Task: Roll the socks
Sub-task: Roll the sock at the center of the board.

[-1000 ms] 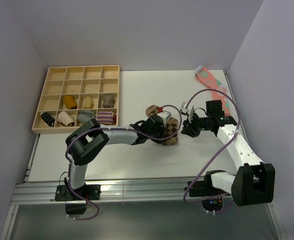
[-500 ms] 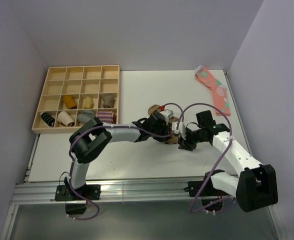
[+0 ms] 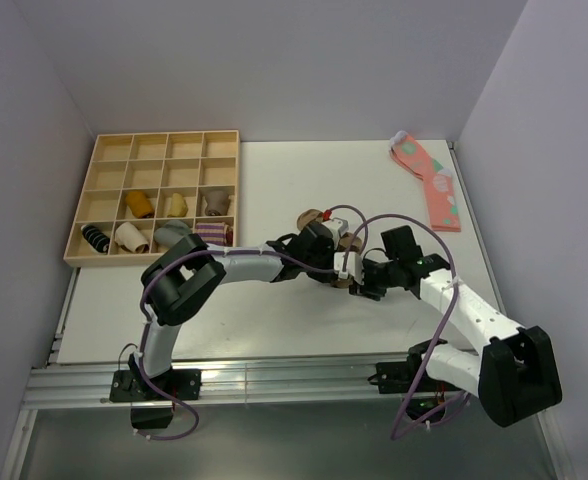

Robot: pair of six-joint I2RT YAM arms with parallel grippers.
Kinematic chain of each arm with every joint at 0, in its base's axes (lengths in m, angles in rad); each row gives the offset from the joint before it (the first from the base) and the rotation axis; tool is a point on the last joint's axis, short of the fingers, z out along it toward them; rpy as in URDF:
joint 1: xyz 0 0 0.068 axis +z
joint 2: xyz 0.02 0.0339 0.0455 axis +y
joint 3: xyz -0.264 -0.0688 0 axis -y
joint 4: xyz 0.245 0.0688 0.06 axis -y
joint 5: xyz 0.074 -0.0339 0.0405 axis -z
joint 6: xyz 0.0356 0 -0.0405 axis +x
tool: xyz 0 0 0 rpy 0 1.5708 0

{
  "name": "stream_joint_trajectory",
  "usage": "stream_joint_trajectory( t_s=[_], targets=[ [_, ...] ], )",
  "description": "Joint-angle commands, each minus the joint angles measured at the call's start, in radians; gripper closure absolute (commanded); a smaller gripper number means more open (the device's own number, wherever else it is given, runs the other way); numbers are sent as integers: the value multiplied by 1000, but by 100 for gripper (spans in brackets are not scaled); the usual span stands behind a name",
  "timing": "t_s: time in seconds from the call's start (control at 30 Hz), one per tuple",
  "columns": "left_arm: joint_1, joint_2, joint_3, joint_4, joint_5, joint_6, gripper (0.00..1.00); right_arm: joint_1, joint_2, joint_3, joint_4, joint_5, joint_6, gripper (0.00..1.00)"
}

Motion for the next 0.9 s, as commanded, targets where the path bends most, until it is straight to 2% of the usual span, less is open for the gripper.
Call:
stream_joint_trajectory(
  t_s=[0.0,0.27,0.63,0.87],
  targets=[
    [-3,52,-2,-117,-2,11,100,26,26,-15,75,41,-35,52],
    [0,63,14,-123,4,10,100,64,42,-42,118,93,-58,52],
    [-1,70,43,-137,7,18,100,75,193,19,115,208,-74,56],
    [2,75,37,-132,10,20,100,75,213,1,179,284,-77,57]
  ],
)
